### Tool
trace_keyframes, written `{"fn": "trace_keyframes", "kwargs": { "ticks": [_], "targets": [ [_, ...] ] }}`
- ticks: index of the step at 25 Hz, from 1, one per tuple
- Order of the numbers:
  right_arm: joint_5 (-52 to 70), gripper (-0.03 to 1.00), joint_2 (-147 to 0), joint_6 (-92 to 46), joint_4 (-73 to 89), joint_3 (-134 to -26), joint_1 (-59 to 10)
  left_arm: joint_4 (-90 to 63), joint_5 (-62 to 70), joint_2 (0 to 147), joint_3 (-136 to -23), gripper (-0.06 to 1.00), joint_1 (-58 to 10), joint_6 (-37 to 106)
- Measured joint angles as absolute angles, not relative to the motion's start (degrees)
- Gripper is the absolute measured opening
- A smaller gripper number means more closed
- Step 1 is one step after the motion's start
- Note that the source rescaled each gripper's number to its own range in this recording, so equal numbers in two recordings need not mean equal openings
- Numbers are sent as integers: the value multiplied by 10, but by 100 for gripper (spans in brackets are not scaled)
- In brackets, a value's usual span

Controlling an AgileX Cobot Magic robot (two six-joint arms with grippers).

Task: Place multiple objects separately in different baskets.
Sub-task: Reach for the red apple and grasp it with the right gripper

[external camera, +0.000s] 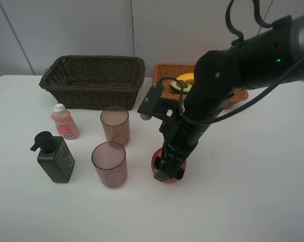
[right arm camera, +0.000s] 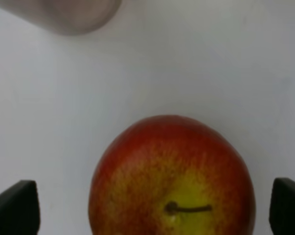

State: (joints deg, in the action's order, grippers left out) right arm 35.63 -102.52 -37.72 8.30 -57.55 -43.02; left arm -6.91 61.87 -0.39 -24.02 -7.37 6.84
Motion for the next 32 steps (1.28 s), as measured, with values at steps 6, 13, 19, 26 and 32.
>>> {"fn": "trace_keyframes", "kwargs": {
  "ticks": [6,13,19,26,32],
  "targets": [
    [347,99,-1049,-377,83,-575,-430,-69,619,-4,-240,98,-74,68],
    [343,99,-1082,-377,81,-575,-430,-69,619,-4,-240,98,-74,68],
    [340,99,-1087,-371,81,-575,-430,-69,619,-4,-240,98,-74,68],
    [338,89,-1087,-371,66,-575,-430,-69,619,-4,-240,98,-74,68],
    [342,70,-1087,-371,42,-575,-431,-69,619,-4,-240,98,-74,68]
  ]
}}
